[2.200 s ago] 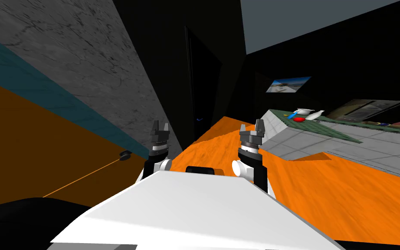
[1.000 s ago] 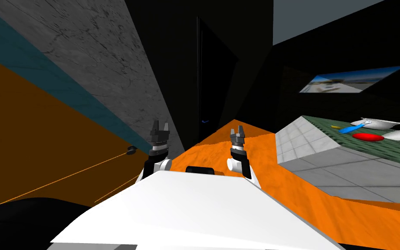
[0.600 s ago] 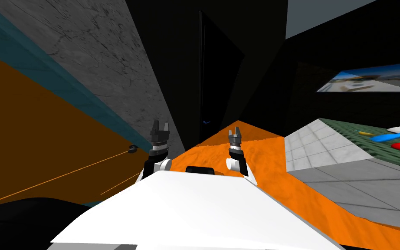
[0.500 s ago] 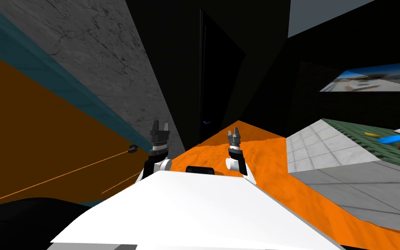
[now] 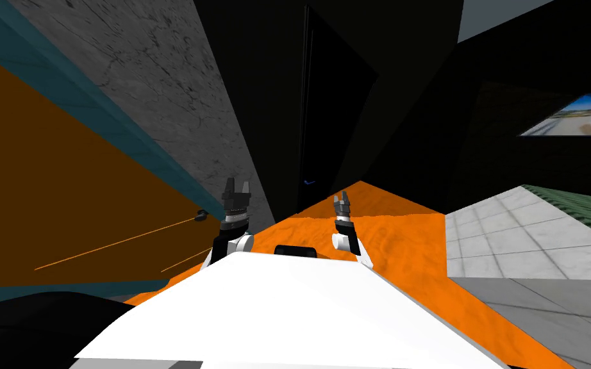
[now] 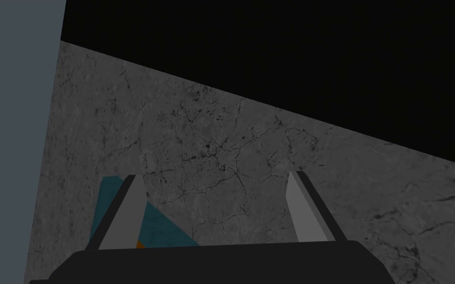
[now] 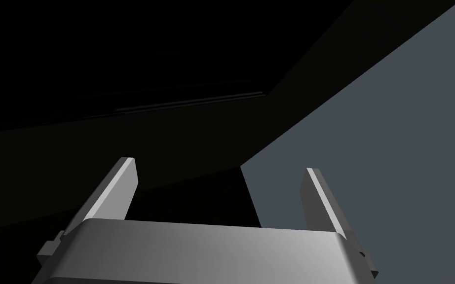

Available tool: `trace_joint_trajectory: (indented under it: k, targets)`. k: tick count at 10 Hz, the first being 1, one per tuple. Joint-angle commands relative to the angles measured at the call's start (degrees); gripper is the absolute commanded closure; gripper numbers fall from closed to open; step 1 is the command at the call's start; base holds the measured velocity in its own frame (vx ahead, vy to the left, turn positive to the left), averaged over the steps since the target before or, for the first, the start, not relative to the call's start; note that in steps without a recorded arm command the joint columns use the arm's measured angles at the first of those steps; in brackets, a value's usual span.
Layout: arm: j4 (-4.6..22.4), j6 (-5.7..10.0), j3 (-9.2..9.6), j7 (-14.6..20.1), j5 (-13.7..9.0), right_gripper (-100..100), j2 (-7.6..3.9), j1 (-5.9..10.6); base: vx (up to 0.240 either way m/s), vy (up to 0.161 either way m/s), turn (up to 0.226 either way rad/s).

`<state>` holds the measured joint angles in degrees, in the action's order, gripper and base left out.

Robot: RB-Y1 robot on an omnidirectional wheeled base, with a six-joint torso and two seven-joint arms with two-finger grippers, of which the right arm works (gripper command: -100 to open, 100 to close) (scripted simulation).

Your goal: Pull the door open

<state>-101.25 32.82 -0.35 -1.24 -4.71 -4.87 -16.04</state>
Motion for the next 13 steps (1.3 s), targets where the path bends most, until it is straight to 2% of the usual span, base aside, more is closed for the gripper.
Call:
trace_joint_trajectory:
  k: [1, 3, 6, 7, 8, 9, 10, 12, 13]
  targets:
    - [2.86, 0.64, 0.15, 0.47, -0.08, -100, -0.38, 1.08, 0.060, -0.058, 0.203]
    - [6.94, 1.66, 0.27, 1.09, -0.25, -100, -1.02, 2.60, 0.071, -0.094, 0.209]
    - [9.81, 2.18, 0.32, 1.41, -0.33, -100, -1.33, 3.38, 0.035, -0.048, 0.084]
    - [11.99, 2.71, 0.38, 1.73, -0.41, -100, -1.64, 4.16, 0.032, -0.037, 0.125]
    - [12.07, 2.71, 0.38, 1.73, -0.41, -100, -1.64, 4.16, 0.031, -0.035, 0.075]
    - [14.34, 3.23, 0.44, 2.05, -0.50, -100, -1.94, 4.94, 0.042, -0.045, 0.129]
    - [14.34, 3.23, 0.44, 2.05, -0.50, -100, -1.94, 4.94, 0.036, -0.047, 0.074]
    - [17.99, 4.28, 0.56, 2.69, -0.67, -100, -2.53, 6.50, 0.044, -0.068, 0.166]
    - [18.86, 4.28, 0.56, 2.69, -0.67, -100, -2.53, 6.50, 0.047, -0.064, 0.079]
